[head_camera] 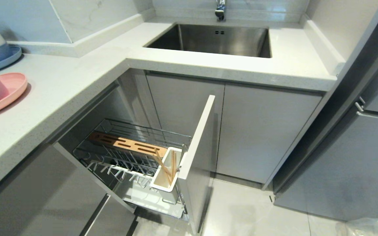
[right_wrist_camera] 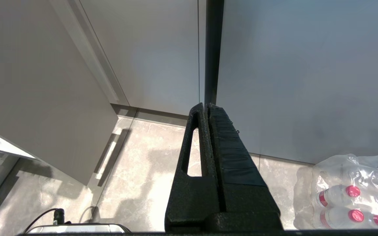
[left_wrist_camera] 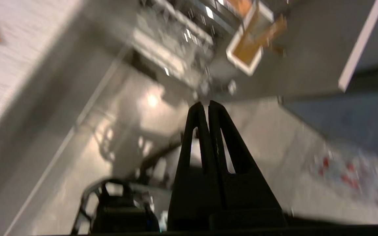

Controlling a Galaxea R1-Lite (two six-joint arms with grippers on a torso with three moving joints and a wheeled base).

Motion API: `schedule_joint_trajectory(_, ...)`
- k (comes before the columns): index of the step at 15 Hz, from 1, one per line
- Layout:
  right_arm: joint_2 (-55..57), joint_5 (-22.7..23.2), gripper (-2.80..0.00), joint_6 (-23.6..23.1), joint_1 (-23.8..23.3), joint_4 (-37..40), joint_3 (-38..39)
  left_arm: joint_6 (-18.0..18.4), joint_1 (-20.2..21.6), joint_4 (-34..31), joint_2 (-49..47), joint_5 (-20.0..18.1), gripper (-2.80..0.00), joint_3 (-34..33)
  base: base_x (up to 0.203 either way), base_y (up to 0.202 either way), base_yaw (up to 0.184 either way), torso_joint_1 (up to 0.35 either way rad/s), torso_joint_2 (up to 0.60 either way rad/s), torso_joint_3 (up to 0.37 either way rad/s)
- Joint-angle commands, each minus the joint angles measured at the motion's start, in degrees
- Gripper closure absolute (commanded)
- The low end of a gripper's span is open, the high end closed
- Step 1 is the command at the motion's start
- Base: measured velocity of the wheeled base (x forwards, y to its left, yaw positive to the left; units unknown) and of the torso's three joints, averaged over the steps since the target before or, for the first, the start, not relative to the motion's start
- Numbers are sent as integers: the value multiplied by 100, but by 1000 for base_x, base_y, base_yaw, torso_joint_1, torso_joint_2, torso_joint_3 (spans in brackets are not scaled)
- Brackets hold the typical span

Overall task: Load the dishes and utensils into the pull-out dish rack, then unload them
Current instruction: Close the cupboard

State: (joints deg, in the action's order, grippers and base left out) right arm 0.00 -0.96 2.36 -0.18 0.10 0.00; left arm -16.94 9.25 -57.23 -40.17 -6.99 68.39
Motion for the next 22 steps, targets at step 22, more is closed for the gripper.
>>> schedule_joint_trajectory(22,0,0,0,1,1,-1,9,-2648,-4670,2765,-4331,3167,0,-870,0,0,0,0,0,0)
